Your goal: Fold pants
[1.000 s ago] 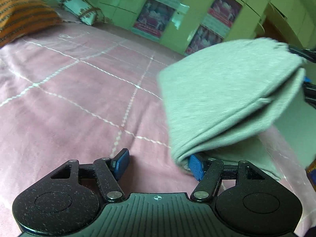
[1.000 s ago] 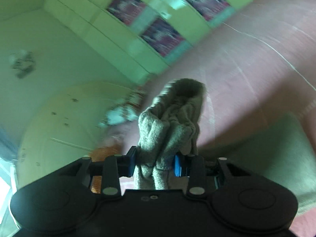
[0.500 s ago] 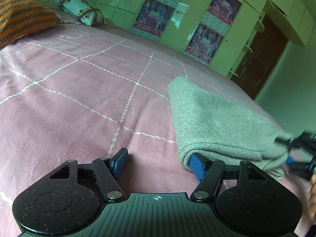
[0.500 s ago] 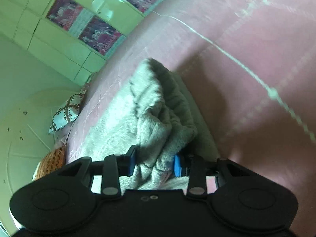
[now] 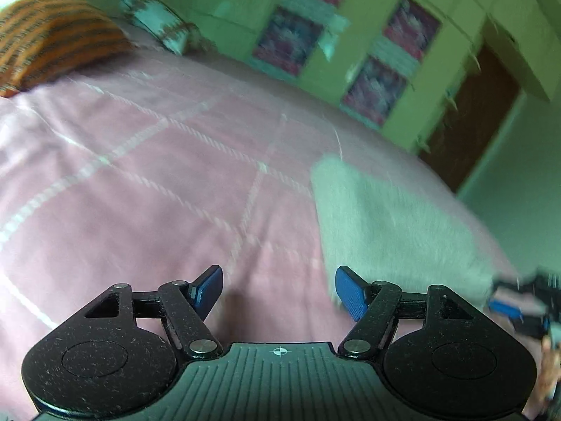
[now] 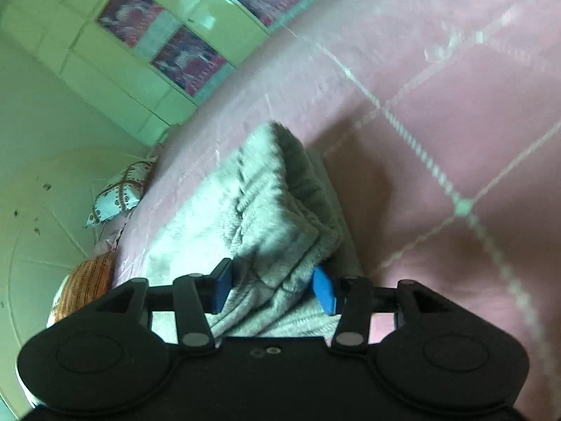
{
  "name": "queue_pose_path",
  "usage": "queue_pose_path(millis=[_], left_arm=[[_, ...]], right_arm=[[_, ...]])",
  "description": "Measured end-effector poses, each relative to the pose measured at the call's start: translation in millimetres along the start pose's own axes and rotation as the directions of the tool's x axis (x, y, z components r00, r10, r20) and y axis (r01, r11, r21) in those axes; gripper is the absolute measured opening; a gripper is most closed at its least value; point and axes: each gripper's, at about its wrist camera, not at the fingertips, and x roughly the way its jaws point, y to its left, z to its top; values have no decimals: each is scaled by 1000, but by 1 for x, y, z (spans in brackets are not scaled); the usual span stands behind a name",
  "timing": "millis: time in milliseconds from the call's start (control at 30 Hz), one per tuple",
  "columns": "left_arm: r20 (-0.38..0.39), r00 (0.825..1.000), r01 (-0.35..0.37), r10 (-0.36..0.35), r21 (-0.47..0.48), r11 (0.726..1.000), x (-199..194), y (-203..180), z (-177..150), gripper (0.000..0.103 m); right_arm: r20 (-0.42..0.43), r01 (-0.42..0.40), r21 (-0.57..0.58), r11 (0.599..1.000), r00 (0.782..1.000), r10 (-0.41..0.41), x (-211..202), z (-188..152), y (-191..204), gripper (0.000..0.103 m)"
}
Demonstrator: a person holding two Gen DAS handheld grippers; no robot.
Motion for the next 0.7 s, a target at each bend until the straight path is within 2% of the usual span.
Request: queue_pose_path(millis=[67, 133, 233, 333, 400, 433, 467, 500, 533, 567, 600, 633, 667, 700], left_arm=[[43, 999, 17, -18, 12, 1000, 2, -5, 18, 70], [47, 998, 49, -51, 41, 998, 18, -16, 38, 70], [21, 995, 92, -96, 123, 988, 59, -49, 68, 70], [-37, 999, 39, -32, 182, 983, 111, -81, 84, 70], [-111, 994, 7, 12, 170, 985, 142, -84, 83, 70], [-167, 985, -12, 43, 181, 983, 156, -84, 78, 70], [-224, 973, -13, 59, 203, 979, 168, -83, 72, 71], [-246, 968, -1, 53, 206, 978, 171, -80, 70, 71], [-237, 971, 7, 41, 199, 980, 165, -77, 71, 72], [-219, 975, 13, 32, 201, 980, 156, -75, 73, 74], [-205, 978, 12, 32, 210, 978, 147, -72, 74, 78], [-200, 979, 10, 35, 216, 976, 139, -68, 75, 81], [-202, 979, 11, 34, 217, 976, 134, -65, 75, 81], [-202, 979, 2, 43, 217, 976, 128, -61, 74, 82]], right_arm=[[55, 52, -50, 997, 997, -49, -8, 5, 8, 35], [108, 85, -35, 996, 991, -81, -13, 15, 13, 34], [116, 20, -137, 990, 993, -4, 12, 36, 39, 32], [88, 67, -327, 943, 995, -40, 55, 49, 79, 32], [39, 135, -477, 868, 990, -133, 92, 47, 97, 29], [22, 213, -557, 803, 970, -242, 112, 41, 100, 28], [21, 300, -631, 715, 929, -371, 133, 32, 93, 27], [24, 303, -653, 694, 924, -382, 137, 30, 85, 32], [26, 294, -647, 703, 930, -366, 132, 32, 77, 41], [22, 288, -621, 729, 936, -351, 122, 37, 71, 48], [24, 258, -572, 779, 954, -298, 104, 44, 65, 54], [39, 217, -529, 821, 972, -232, 86, 47, 58, 55], [62, 200, -494, 846, 979, -195, 72, 50, 52, 56], [68, 203, -477, 855, 979, -194, 61, 49, 44, 56]])
